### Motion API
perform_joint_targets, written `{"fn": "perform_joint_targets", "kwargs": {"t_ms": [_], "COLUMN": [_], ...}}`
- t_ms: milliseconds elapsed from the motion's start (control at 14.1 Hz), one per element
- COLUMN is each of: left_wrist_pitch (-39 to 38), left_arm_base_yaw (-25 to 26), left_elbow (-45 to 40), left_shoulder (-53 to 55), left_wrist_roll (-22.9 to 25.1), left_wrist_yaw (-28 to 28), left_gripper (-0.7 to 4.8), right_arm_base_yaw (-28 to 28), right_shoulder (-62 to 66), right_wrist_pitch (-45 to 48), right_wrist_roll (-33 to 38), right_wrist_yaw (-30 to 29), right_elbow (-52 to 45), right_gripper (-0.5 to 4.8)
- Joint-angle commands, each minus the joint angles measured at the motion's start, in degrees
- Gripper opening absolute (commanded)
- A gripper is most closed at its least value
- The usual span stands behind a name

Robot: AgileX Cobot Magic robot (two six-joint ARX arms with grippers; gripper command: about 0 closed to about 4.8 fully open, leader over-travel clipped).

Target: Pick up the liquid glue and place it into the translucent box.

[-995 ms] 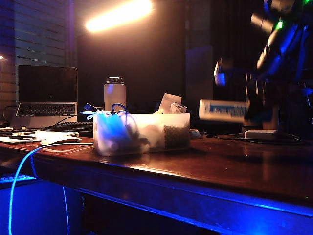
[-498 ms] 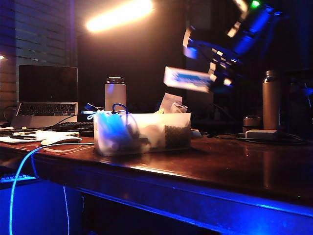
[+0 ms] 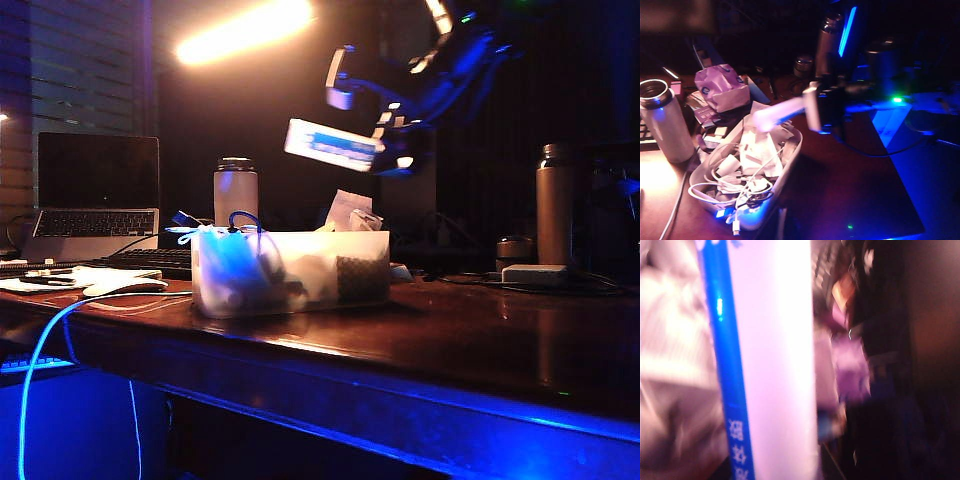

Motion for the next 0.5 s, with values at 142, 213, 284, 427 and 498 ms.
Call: {"fn": "perform_joint_targets", "kwargs": {"t_ms": [142,213,284,427,498], "left_wrist_pitch": [1.01,1.01,1.05,1.03,1.01], "left_arm_base_yaw": [0.02,0.02,0.02,0.02,0.02], "left_elbow": [0.2,0.2,0.2,0.2,0.2], "left_shoulder": [-0.2,-0.2,-0.2,-0.2,-0.2], "left_wrist_roll": [-0.68,-0.68,-0.68,-0.68,-0.68], "left_wrist_yaw": [0.39,0.42,0.39,0.39,0.39], "left_gripper": [-0.03,-0.03,-0.03,-0.03,-0.03], "right_arm_base_yaw": [2.16,2.91,3.65,4.33,4.57], "right_shoulder": [5.57,6.75,7.93,9.73,10.62], "right_wrist_pitch": [1.38,1.42,1.44,1.7,2.32], "right_wrist_roll": [-1.46,-1.9,-3.08,-3.19,-3.19], "right_wrist_yaw": [-5.57,-5.66,-5.29,-5.66,-5.31], "right_elbow": [3.58,3.58,3.58,3.58,3.58], "right_gripper": [1.39,1.39,1.39,1.39,1.39]}}
